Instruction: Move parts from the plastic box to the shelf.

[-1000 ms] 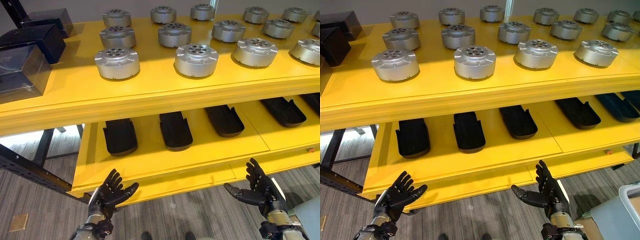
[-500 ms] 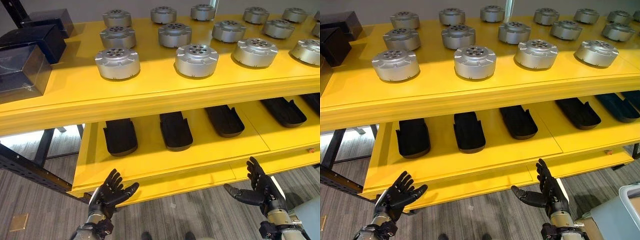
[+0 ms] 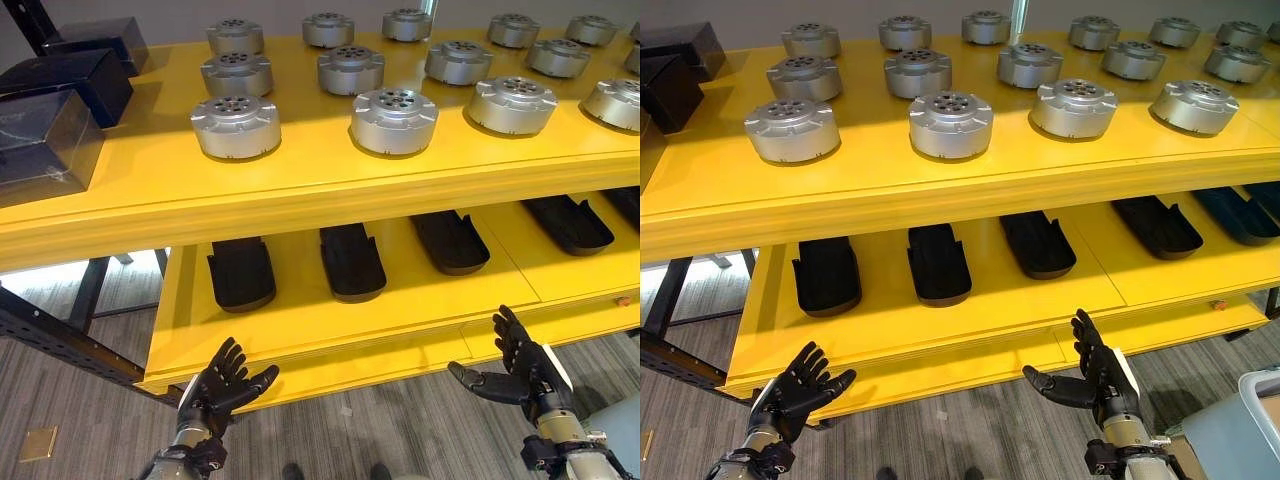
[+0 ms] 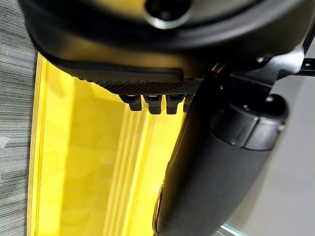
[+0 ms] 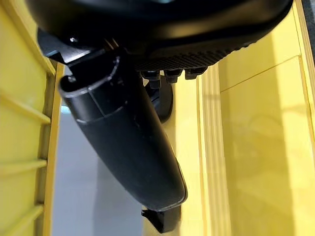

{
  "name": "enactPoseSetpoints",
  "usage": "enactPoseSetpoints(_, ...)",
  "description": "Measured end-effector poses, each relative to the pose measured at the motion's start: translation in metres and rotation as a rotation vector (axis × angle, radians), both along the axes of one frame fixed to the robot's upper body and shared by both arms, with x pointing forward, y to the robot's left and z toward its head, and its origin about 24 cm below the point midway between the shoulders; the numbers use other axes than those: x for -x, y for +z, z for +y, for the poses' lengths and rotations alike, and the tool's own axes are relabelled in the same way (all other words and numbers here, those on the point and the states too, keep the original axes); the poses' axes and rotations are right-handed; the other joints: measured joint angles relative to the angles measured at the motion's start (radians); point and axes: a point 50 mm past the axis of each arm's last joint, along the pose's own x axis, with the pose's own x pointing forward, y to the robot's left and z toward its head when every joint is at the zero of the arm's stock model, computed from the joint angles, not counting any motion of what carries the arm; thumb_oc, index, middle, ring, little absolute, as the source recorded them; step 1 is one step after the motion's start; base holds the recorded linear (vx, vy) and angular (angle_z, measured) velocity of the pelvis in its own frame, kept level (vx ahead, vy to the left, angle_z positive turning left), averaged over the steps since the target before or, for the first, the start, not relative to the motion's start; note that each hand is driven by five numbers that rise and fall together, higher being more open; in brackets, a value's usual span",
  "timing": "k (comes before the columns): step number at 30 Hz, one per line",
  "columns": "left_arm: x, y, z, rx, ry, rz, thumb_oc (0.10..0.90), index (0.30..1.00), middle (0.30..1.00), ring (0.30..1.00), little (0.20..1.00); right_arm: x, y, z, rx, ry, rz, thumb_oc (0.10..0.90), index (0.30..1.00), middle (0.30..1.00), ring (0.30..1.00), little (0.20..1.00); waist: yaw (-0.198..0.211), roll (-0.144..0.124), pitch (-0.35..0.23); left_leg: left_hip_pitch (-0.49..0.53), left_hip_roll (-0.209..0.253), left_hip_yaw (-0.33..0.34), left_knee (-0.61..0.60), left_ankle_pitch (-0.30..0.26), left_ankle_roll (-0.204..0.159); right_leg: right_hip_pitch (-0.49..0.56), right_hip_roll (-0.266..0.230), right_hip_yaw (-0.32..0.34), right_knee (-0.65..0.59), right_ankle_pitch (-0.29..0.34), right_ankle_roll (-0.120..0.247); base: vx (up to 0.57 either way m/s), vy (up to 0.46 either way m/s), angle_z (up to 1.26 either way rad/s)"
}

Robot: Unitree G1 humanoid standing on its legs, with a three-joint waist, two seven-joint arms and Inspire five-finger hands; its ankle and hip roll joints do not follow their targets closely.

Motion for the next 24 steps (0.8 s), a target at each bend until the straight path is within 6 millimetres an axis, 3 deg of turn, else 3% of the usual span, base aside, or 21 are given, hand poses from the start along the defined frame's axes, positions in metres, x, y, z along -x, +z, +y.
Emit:
enactPoseSetpoints(3,0.0000,0.0000,0.0000,0.000,0.000,0.000,0.900,1.000,1.000,1.000,1.000,0.0010,-0.0020,0.0027,-0.055,0.003,-0.002,0.900,1.000,1.000,1.000,1.000,0.000,0.000,0.000,0.001,0.000,0.000,0.000,0.000,0.000,0.001,0.000,0.000,0.000,0.000,0.000,0.00,0.000,0.00)
enactPoseSetpoints(10,-0.0003,-0.0003,-0.0003,0.002,-0.006,0.006,0.900,1.000,1.000,1.000,1.000,-0.0008,0.0027,-0.0019,0.156,0.034,0.008,0.900,1.000,1.000,1.000,1.000,0.000,0.000,0.000,0.003,0.000,0.000,0.000,0.000,0.000,0.003,0.000,0.000,0.000,0.000,0.000,0.00,0.000,0.00)
enactPoseSetpoints(24,-0.0006,-0.0001,-0.0006,0.004,-0.010,0.008,0.900,1.000,1.000,1.000,1.000,-0.0007,0.0029,-0.0026,0.160,0.026,0.008,0.900,1.000,1.000,1.000,1.000,0.000,0.000,0.000,0.003,0.000,0.000,0.000,0.000,0.000,0.003,0.000,0.000,0.000,0.000,0.000,0.00,0.000,0.00)
